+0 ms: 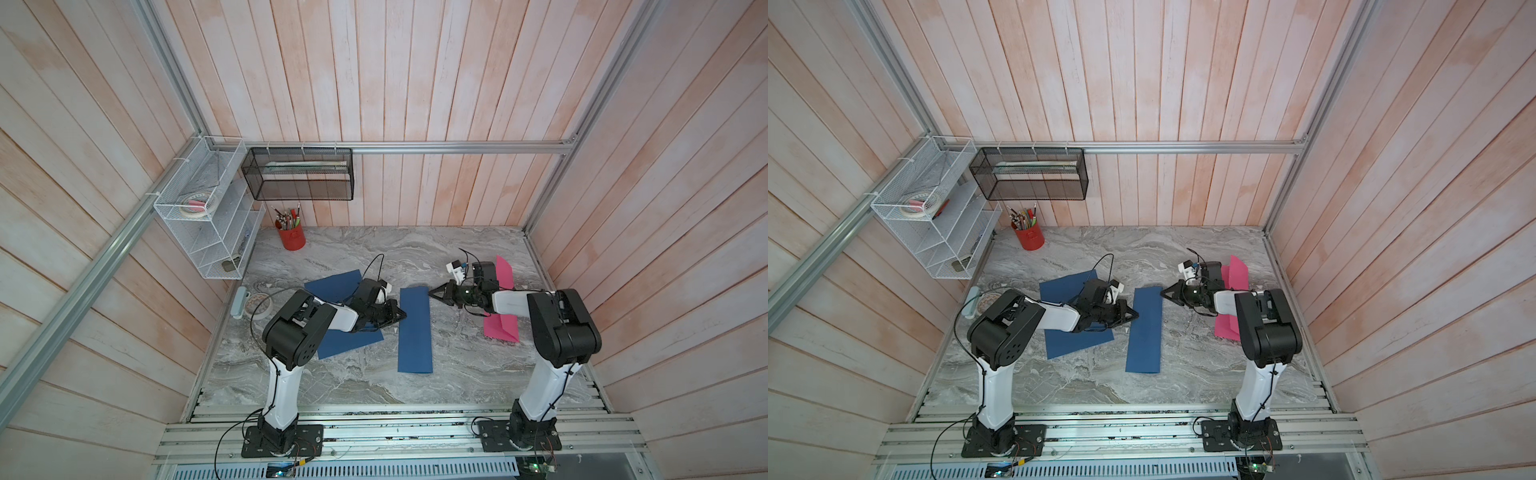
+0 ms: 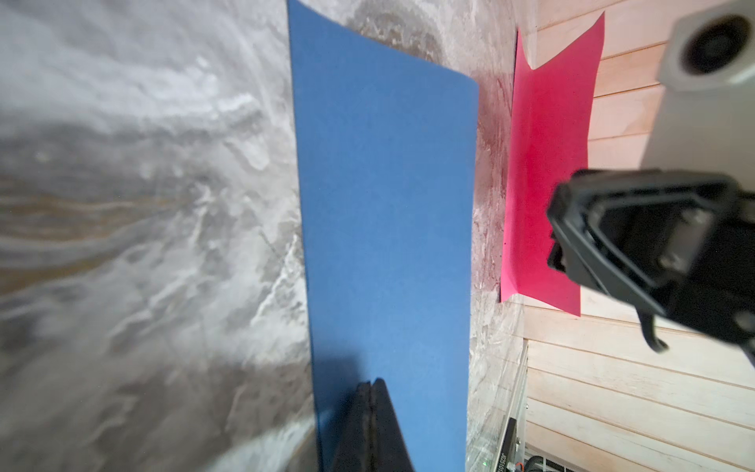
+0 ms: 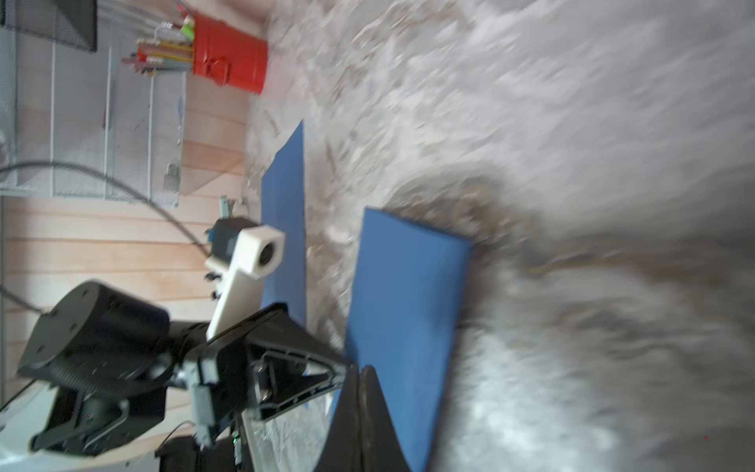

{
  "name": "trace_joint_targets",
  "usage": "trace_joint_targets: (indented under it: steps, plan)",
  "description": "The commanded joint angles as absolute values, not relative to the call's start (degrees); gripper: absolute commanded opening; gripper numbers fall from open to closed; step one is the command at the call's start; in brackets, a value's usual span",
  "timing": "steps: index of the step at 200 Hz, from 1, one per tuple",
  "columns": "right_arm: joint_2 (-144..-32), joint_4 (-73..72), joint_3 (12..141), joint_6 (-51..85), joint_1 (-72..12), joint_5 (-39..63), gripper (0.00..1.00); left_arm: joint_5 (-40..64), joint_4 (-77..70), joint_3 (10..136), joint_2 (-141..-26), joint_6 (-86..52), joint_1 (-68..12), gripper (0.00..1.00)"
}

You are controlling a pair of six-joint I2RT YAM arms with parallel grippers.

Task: Fold the rectangular paper in half along the long edge
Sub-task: Fold the paper at the center of the board, then move the paper to the center of the board.

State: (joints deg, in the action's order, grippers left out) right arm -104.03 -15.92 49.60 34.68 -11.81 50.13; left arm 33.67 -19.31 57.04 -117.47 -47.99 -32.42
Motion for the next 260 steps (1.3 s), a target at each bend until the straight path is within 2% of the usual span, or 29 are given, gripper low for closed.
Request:
trace_joint_targets:
  steps: [1, 16, 42, 84, 154, 187, 228, 260]
  plan:
    - [-98.90, -19.41, 42.32, 36.96, -11.79, 50.67, 0.20, 31.69, -11.03, 54.58, -121.01, -46.79, -32.96, 0.00]
    - [-95.38, -19.71, 38.02, 36.87, -11.86, 49.93, 0.36, 31.90, -11.50, 54.49, -121.12, -46.85, -32.96, 0.00]
    - [-93.35, -21.18, 32.67, 36.61, -13.35, 52.04, 0.54, 32.07, -11.69, 54.56, -121.32, -46.76, -32.96, 0.00]
    - [-95.19, -20.91, 30.28, 35.79, -19.24, 48.71, 0.55, 32.15, -11.94, 54.61, -121.42, -46.83, -32.96, 0.00]
    - [-95.33, -26.03, 25.05, 39.88, -19.82, 45.52, 0.46, 32.52, -12.74, 54.14, -121.94, -47.20, -32.93, 0.00]
    - [-98.47, -33.40, 24.31, 44.22, -20.09, 47.11, 0.31, 33.13, -12.75, 54.61, -123.12, -47.20, -32.96, 0.00]
    - [-99.32, -34.36, 24.16, 45.28, -20.21, 46.15, 0.00, 32.26, -11.24, 54.55, -121.75, -46.07, -32.87, 0.00]
    - [-97.99, -33.76, 23.47, 45.15, -20.21, 44.95, 0.00, 32.43, -11.40, 54.60, -121.78, -46.23, -32.82, 0.00]
